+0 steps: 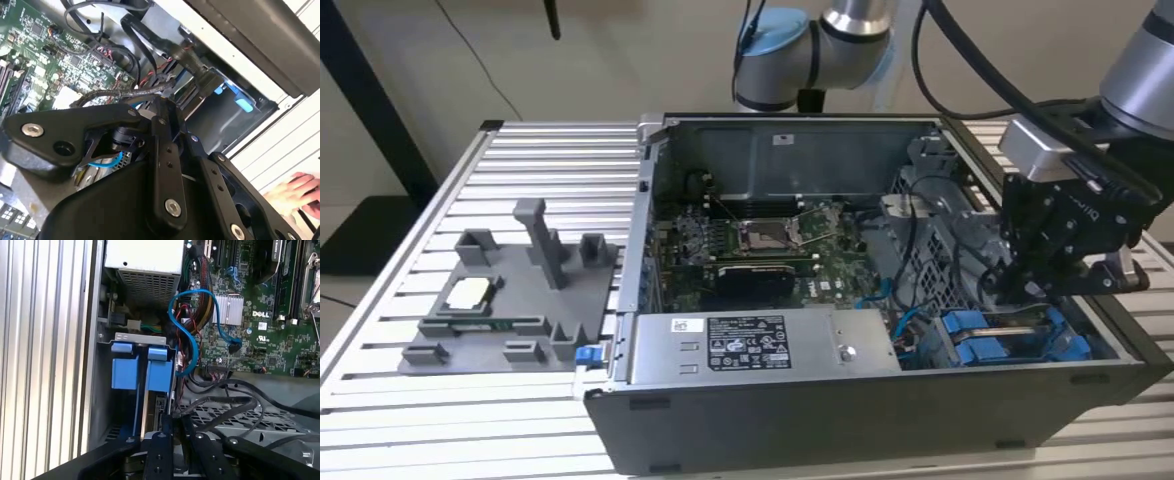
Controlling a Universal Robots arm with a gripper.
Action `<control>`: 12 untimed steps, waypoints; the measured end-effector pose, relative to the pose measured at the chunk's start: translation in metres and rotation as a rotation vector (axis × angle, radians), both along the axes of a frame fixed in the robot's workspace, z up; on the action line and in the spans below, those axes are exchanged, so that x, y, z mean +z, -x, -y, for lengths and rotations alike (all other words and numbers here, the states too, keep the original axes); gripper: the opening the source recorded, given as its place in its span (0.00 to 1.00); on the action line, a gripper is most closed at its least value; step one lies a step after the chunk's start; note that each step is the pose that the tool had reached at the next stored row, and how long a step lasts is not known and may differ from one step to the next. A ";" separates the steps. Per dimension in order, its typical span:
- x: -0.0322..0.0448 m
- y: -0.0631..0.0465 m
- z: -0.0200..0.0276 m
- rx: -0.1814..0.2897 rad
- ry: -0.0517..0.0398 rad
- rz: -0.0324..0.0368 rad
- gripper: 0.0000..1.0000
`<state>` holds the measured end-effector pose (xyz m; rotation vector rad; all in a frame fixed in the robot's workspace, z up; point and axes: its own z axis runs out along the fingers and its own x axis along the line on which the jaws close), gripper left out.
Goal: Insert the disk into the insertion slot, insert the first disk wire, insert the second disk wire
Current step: 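Insert the first disk wire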
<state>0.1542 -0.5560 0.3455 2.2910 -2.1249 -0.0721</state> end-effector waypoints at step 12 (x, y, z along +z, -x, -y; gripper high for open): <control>-0.0022 -0.021 0.0079 -0.002 0.0050 -0.0409 0.19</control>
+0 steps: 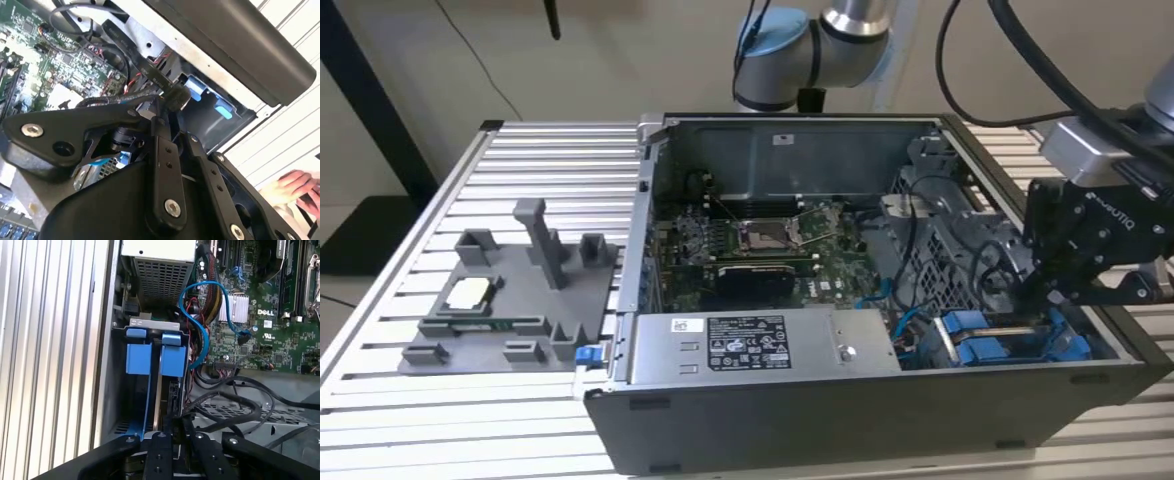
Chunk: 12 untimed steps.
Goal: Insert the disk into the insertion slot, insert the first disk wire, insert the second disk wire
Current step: 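Insert the first disk wire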
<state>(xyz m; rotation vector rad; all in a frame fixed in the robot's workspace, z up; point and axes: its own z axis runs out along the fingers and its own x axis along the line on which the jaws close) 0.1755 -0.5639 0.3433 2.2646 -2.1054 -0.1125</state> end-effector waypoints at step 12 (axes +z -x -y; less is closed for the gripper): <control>-0.0047 -0.003 0.0018 -0.005 0.0012 -0.0033 0.19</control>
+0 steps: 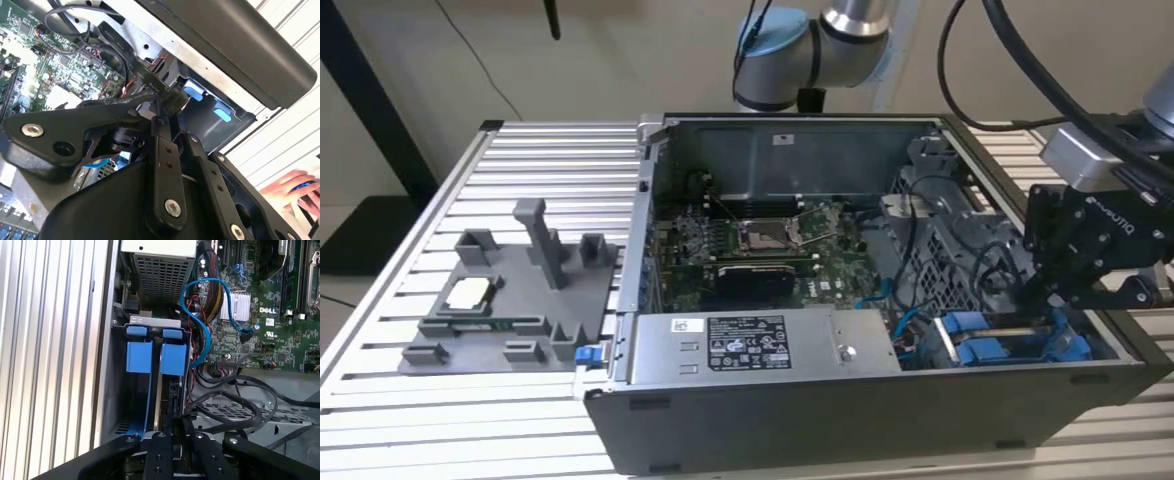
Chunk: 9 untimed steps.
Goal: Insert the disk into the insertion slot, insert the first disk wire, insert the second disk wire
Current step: 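Insert the first disk wire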
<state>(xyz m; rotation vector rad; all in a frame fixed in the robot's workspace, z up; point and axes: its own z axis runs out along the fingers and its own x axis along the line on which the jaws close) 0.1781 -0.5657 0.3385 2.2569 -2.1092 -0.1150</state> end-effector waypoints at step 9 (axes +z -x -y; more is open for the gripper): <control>-0.0039 0.000 0.0025 -0.008 -0.0009 -0.0001 0.19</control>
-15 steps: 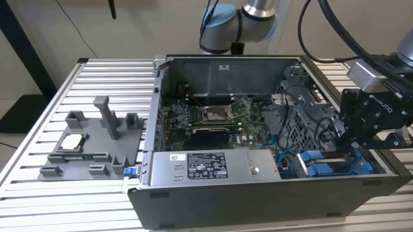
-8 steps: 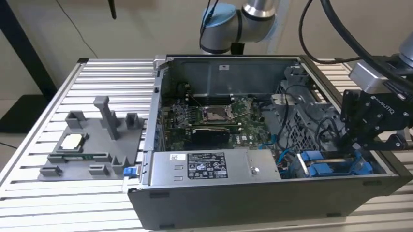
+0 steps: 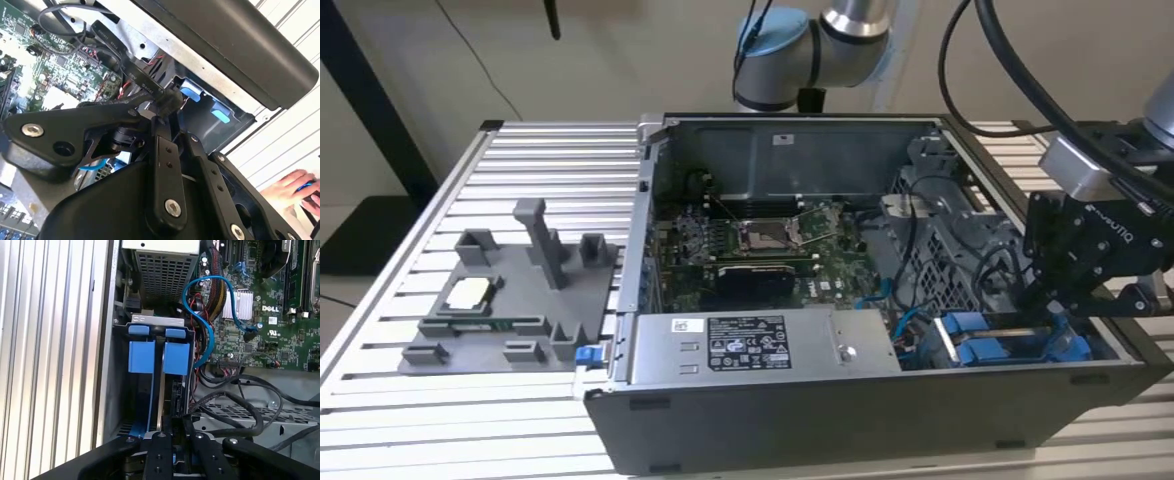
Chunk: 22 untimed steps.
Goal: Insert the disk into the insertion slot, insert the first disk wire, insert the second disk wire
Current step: 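Insert the first disk wire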
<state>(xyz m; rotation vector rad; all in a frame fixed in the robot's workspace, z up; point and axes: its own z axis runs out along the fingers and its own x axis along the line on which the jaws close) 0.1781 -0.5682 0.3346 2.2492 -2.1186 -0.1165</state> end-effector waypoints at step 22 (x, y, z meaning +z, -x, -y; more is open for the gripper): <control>0.0242 0.000 0.0000 0.000 0.0004 -0.0011 0.33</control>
